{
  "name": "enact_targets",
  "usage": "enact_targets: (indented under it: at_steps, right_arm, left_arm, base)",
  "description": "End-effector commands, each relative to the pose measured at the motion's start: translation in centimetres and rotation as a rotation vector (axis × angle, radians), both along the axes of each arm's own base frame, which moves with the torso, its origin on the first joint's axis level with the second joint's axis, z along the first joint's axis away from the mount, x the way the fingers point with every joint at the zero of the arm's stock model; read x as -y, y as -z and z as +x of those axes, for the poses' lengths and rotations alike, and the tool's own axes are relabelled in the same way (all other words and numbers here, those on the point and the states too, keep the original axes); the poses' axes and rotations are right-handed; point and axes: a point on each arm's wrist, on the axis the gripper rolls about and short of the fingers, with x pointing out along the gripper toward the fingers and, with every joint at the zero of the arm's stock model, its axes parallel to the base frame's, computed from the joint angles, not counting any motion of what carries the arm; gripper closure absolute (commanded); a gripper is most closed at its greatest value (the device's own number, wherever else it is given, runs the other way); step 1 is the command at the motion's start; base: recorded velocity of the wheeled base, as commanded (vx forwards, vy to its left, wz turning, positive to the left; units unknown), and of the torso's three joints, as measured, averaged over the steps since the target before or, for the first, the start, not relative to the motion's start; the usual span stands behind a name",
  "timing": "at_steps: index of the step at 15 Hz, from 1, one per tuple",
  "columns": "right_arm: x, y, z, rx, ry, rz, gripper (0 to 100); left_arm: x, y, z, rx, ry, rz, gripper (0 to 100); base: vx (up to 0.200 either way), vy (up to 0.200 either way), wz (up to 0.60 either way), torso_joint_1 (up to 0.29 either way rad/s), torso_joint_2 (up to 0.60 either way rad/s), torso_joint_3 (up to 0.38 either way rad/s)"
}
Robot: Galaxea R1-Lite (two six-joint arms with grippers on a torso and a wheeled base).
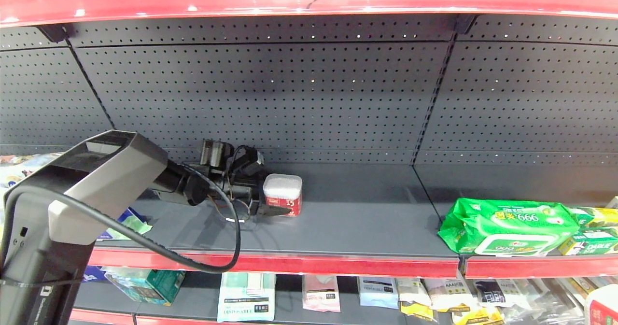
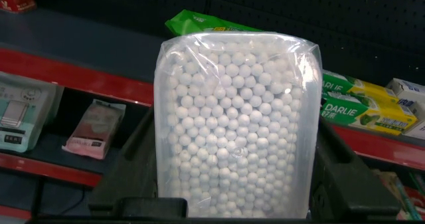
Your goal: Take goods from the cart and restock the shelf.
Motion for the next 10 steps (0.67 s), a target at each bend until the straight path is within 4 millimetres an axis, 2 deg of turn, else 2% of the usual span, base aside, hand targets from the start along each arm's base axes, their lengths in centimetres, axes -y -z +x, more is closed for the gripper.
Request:
enact_targets:
  at_steps: [1,10]
  right_arm:
    - [0.00,-0.01,0.02,-0.001,0.000,-0.003,100]
    - [0.00,-0.01,0.02,-0.001,0.000,-0.003,100]
  left_arm:
    - [0.27,-0.05,-0.06,0.002,0.005,0.001,0]
    - [1.15,0.48,0.07,-0.005,0.010,0.008,0]
  base:
    - [0.000,0.000,0.00,0.000,0.00,0.000]
    - [0.000,0.000,0.00,0.000,0.00,0.000]
